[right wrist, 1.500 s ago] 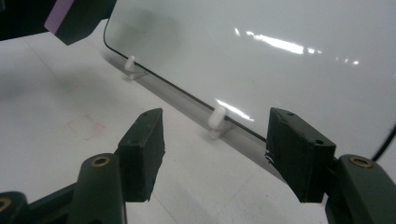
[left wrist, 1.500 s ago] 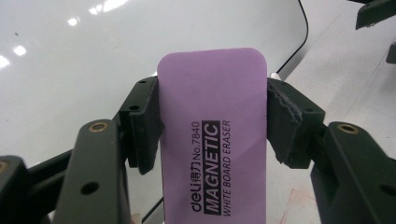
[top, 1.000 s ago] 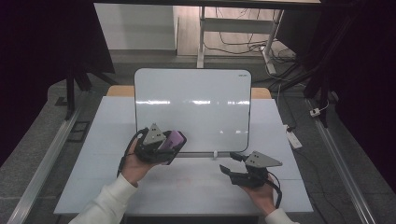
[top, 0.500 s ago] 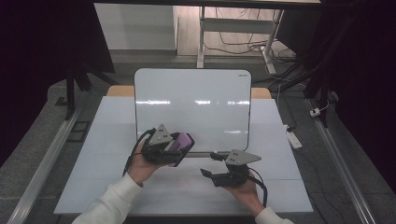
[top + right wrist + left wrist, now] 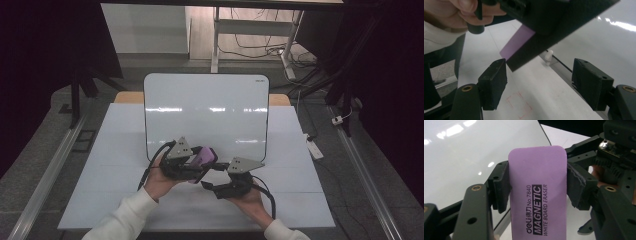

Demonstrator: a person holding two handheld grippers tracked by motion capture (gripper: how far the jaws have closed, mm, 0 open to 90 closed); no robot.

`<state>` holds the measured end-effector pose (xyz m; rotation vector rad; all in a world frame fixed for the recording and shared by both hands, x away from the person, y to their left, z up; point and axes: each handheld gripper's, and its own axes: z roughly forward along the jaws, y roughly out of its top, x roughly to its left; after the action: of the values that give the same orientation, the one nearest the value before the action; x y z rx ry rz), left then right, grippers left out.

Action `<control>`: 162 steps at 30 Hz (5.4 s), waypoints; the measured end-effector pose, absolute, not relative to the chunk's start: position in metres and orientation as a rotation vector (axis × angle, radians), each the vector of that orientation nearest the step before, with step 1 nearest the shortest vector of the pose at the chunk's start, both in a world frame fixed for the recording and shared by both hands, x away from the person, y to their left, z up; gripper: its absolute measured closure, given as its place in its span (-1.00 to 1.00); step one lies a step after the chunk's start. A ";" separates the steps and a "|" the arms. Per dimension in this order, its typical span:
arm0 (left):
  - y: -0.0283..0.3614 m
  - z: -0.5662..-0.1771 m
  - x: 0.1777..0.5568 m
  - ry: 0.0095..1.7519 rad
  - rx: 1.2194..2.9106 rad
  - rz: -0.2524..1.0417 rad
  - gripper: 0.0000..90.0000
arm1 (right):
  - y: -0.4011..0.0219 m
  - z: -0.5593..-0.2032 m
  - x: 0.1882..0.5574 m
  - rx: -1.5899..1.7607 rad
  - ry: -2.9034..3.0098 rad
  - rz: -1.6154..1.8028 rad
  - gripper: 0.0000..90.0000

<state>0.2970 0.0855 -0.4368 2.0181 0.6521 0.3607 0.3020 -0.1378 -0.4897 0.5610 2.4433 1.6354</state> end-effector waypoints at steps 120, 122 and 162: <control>0.249 -0.490 0.217 1.161 1.853 0.595 -0.25 | 0.052 -0.474 0.324 1.151 2.387 1.260 0.36; 0.249 -0.490 0.218 1.161 1.853 0.592 -0.25 | 0.055 -0.474 0.326 1.173 2.374 1.272 0.35; 0.249 -0.494 0.215 1.162 1.847 0.566 -0.25 | -0.082 -0.465 0.325 0.986 2.352 1.512 -0.24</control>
<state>0.2153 0.2491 -0.4941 1.8470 1.1624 0.5655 0.3249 -0.0818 -0.4646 0.9860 2.3521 1.5124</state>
